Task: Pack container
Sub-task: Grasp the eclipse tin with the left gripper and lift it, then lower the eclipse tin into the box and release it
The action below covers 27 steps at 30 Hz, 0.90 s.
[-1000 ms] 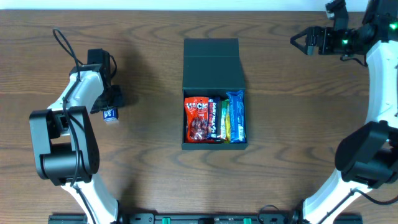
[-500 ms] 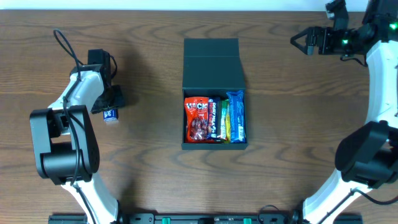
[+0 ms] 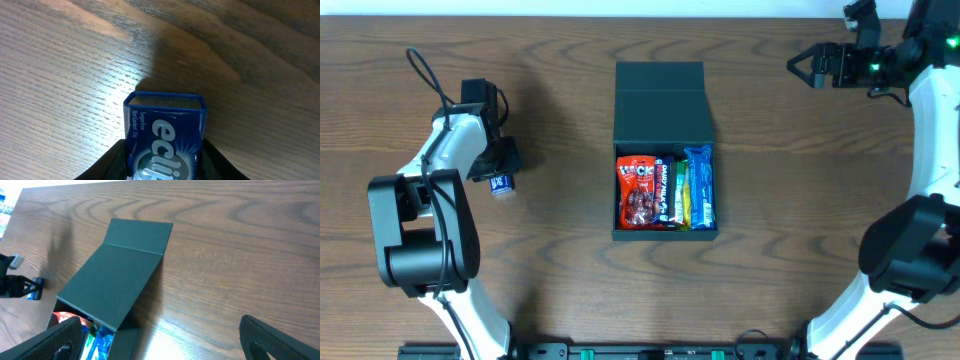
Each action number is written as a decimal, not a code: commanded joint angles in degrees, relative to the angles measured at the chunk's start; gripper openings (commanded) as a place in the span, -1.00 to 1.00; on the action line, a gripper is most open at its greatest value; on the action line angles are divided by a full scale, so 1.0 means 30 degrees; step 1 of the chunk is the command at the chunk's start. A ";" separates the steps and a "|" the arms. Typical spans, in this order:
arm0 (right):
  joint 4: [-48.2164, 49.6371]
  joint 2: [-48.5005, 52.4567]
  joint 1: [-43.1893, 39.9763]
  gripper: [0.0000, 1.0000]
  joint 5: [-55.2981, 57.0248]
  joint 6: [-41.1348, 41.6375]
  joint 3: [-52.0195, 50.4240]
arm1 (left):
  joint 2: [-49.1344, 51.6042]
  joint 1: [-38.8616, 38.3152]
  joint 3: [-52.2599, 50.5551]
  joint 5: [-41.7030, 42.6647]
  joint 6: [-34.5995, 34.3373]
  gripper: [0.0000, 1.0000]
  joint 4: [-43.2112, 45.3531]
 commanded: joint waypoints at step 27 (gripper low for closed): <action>0.0452 -0.0153 0.0109 0.98 -0.0153 0.0022 0.0357 | 0.0117 -0.4029 1.2189 0.3351 -0.1129 -0.88 -0.7111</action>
